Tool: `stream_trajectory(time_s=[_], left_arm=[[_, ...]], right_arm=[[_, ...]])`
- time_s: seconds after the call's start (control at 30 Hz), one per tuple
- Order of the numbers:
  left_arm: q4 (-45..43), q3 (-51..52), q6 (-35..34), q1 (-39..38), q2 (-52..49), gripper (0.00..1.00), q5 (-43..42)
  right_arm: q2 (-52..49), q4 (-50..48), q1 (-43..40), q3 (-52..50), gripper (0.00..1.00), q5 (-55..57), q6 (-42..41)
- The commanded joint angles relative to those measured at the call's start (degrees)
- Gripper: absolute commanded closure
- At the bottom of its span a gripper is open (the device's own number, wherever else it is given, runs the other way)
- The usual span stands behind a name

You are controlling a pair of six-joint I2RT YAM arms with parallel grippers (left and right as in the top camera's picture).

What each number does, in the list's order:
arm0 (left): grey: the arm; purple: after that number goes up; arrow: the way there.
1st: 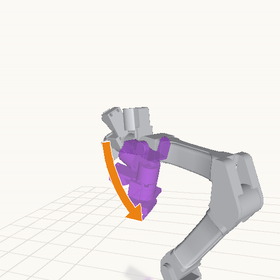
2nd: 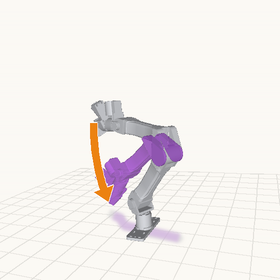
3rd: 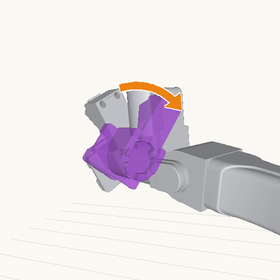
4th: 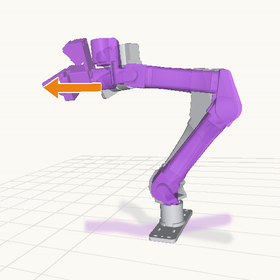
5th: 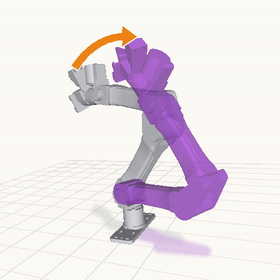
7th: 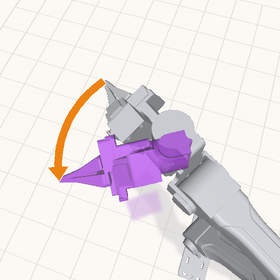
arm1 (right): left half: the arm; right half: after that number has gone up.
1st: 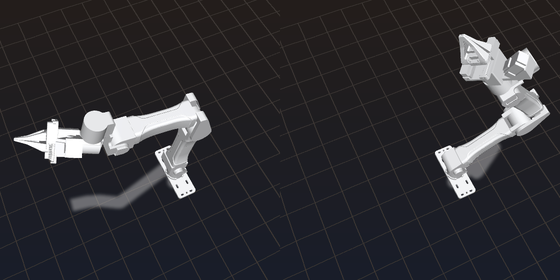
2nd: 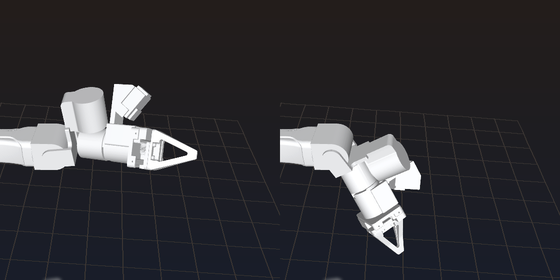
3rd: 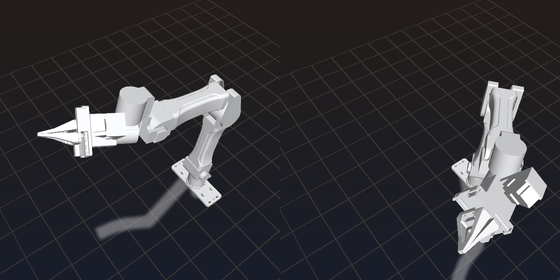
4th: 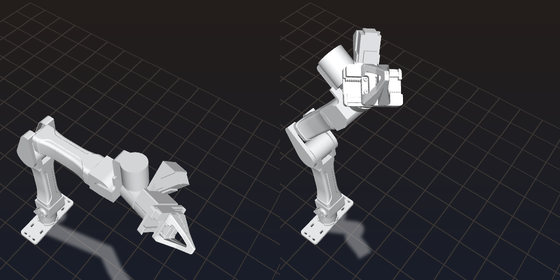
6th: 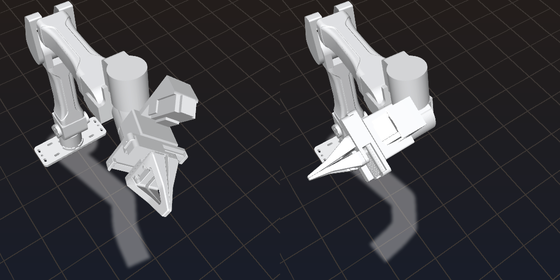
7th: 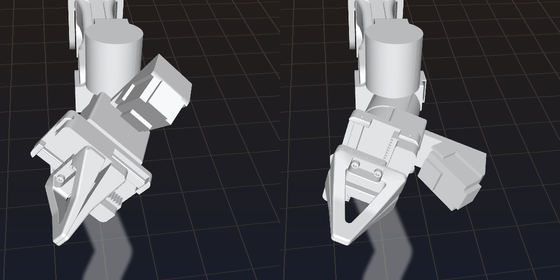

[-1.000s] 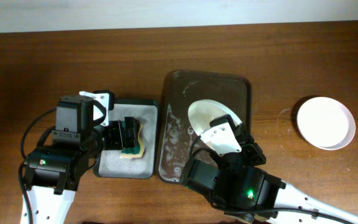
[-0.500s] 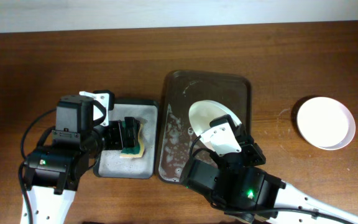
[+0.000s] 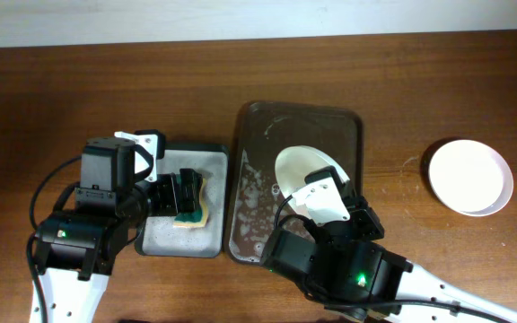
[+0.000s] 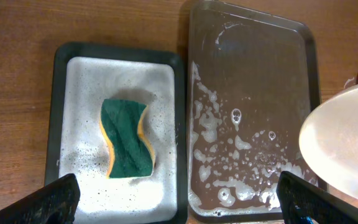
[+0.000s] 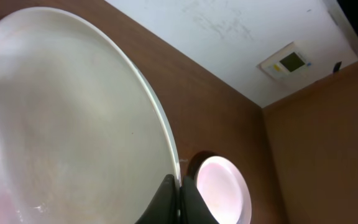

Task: Clean dirty plates on tray and stack at the side
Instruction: 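Lift the last plate with right gripper and stack it on the side pile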

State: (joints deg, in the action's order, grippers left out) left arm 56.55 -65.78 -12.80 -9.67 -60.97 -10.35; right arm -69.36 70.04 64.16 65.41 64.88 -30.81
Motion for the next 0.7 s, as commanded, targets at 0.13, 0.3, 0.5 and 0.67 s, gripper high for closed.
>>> stream_trajectory(time_s=[0.13,0.3,0.5,0.67], left_arm=[[0.1,-0.1,0.9,0.3,0.4,0.00,-0.8],[0.1,-0.1,0.9,0.3,0.4,0.01,-0.8],[0.1,-0.1,0.9,0.3,0.4,0.00,-0.8],[0.1,-0.1,0.9,0.3,0.4,0.01,-0.8]], right_arm=[[0.5,1.4,0.4,0.2,0.96,-2.7,-3.2],[0.5,2.4,-0.3,0.2,0.96,-2.1,-5.6],[-1.5,-6.4,-4.6,0.2,0.96,-7.4,-1.6],[-3.2,-7.9,-11.6,0.1,0.96,-13.1,1.6]])
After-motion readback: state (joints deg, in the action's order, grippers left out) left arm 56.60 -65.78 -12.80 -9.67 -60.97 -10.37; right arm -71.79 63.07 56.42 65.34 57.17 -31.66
